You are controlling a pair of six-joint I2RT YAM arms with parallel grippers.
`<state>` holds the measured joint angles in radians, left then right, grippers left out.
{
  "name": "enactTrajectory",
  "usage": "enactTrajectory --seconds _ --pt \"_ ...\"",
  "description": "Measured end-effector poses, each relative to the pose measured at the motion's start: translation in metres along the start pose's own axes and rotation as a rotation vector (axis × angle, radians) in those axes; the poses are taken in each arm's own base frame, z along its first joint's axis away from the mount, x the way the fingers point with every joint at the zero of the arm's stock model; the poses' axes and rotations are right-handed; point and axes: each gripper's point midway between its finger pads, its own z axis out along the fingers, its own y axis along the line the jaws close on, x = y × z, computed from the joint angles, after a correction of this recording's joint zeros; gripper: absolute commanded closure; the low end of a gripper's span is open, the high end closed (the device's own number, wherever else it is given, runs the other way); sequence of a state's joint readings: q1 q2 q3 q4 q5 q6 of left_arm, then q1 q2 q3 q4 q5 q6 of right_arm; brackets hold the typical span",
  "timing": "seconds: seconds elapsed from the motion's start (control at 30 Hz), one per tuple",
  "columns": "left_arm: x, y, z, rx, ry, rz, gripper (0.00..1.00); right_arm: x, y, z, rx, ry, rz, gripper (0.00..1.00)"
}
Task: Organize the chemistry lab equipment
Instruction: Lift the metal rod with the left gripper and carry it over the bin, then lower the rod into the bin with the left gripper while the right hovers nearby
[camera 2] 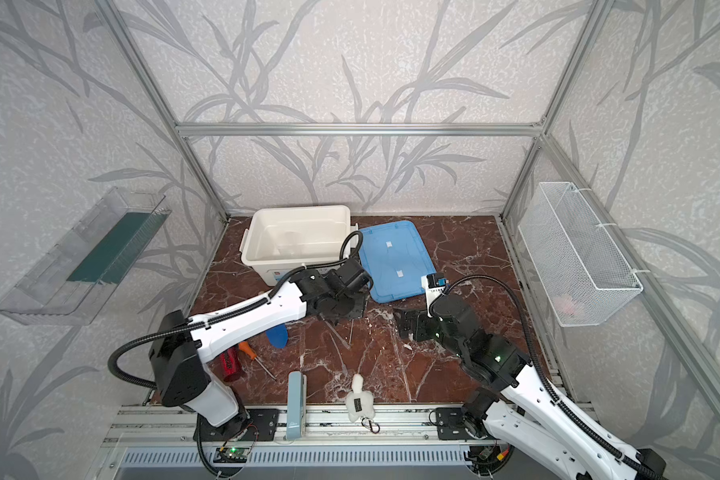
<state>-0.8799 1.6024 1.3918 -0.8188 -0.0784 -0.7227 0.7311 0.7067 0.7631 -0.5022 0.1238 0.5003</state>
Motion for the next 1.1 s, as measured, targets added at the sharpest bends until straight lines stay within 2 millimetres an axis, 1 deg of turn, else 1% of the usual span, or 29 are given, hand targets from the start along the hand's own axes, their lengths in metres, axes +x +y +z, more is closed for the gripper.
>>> enactTrajectory --seconds 0.13,0.23,0.3,0.4,0.47,0.53,0.63,0.7,0.8,0.9,0.93,1.0,1.1 --pt "-0.023 0.021 -0.030 0.026 -0.064 0.104 1.00 -0.012 0.004 -0.002 -0.002 -0.022 -0.024 0.01" --pt "-0.046 0.037 -0.060 0.040 -0.133 0.226 1.00 -0.020 0.009 0.000 -0.004 -0.025 -0.042 0.00" --pt "-0.069 0.045 -0.087 0.026 -0.204 0.315 1.00 -0.027 0.014 0.004 -0.009 -0.033 -0.051 0.01" --pt "-0.101 0.050 -0.123 -0.004 -0.307 0.463 1.00 -0.039 0.023 0.011 -0.026 -0.042 -0.060 0.01" --pt "-0.114 0.057 -0.138 -0.041 -0.345 0.566 1.00 -0.045 0.031 0.017 -0.042 -0.045 -0.064 0.01" --pt "-0.122 0.066 -0.144 -0.079 -0.350 0.665 1.00 -0.052 0.037 0.023 -0.056 -0.043 -0.068 0.01" --pt "-0.136 0.081 -0.141 -0.123 -0.317 0.801 1.00 -0.064 0.049 0.032 -0.084 -0.045 -0.069 0.01" --pt "-0.149 0.094 -0.130 -0.141 -0.285 0.887 1.00 -0.075 0.060 0.037 -0.112 -0.056 -0.068 0.01" --pt "-0.165 0.120 -0.104 -0.149 -0.210 0.976 1.00 -0.089 0.072 0.045 -0.151 -0.071 -0.064 0.01" --pt "-0.185 0.151 -0.075 -0.181 -0.141 1.019 1.00 -0.100 0.081 0.054 -0.180 -0.076 -0.055 0.01" --pt "-0.188 0.158 -0.067 -0.184 -0.123 1.032 1.00 -0.103 0.083 0.058 -0.189 -0.073 -0.050 0.01" --pt "-0.192 0.175 -0.050 -0.173 -0.081 1.049 1.00 -0.107 0.086 0.066 -0.201 -0.066 -0.041 0.01" --pt "-0.190 0.186 -0.032 -0.144 -0.038 1.095 1.00 -0.109 0.088 0.077 -0.213 -0.051 -0.032 0.01"
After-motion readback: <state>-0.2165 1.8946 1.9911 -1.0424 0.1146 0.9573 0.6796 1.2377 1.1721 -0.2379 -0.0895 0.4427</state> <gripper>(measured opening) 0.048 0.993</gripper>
